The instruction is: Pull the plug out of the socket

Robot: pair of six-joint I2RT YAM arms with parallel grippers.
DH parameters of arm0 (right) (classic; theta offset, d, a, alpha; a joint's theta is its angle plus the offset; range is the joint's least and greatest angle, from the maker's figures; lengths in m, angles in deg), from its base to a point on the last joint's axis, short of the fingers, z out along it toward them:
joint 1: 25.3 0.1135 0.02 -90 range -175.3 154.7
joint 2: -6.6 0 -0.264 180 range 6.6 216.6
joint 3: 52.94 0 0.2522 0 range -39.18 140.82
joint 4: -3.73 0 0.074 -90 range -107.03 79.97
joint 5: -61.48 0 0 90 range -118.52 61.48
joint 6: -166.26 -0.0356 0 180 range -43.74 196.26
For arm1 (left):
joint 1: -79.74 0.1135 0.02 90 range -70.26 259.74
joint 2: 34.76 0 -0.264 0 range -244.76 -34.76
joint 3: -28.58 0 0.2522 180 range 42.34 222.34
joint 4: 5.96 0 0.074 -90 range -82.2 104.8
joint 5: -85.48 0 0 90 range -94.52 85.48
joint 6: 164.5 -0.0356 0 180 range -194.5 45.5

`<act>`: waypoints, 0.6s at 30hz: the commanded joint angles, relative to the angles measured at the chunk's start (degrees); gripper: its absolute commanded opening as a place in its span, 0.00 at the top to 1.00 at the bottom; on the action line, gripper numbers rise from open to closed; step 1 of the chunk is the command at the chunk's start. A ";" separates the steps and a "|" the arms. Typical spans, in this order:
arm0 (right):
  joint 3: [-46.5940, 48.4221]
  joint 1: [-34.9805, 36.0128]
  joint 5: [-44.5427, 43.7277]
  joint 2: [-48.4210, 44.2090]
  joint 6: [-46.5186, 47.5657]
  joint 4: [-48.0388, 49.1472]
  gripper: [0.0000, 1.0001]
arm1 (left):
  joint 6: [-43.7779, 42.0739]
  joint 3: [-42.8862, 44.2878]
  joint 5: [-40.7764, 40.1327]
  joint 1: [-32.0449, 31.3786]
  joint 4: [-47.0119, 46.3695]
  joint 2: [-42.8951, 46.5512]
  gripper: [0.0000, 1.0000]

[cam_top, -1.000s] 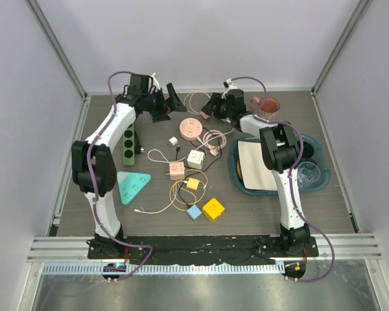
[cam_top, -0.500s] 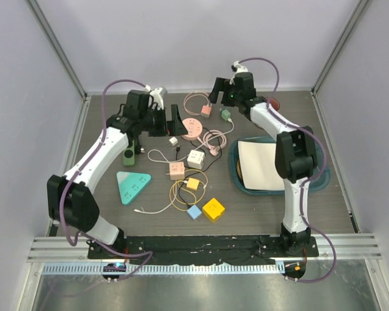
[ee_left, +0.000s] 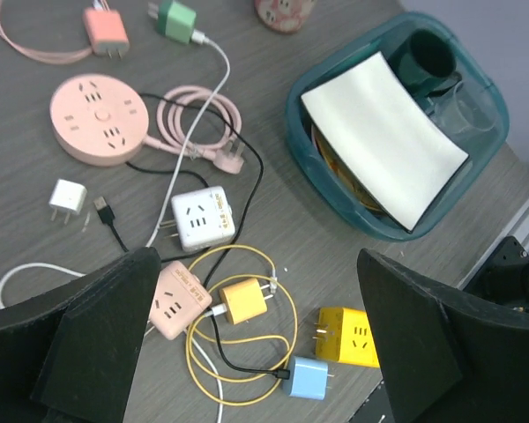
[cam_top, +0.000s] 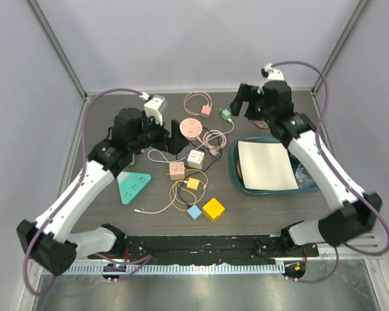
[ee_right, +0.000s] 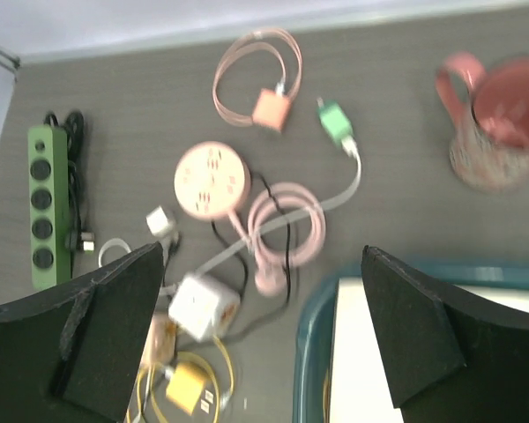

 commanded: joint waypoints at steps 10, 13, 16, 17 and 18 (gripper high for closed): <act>-29.65 3.08 -6.07 -37.15 -6.42 -6.33 0.00 | -3.72 -11.11 -5.94 -1.70 -3.93 19.95 0.00; -31.23 3.08 -5.54 -39.79 -6.25 -5.54 0.00 | -5.04 -12.34 -7.60 -2.23 -5.15 22.16 0.00; -31.42 3.08 -4.49 -40.76 -6.25 -4.49 0.00 | -4.69 -12.35 -8.32 -2.23 -4.64 21.63 0.00; -31.59 3.08 -3.09 -40.93 -6.33 -3.88 0.00 | -4.60 -12.09 -8.23 -2.23 -4.29 21.37 0.00; -31.85 3.08 -2.47 -41.11 -6.51 -3.43 0.00 | -4.60 -11.73 -8.40 -2.23 -4.11 20.76 0.00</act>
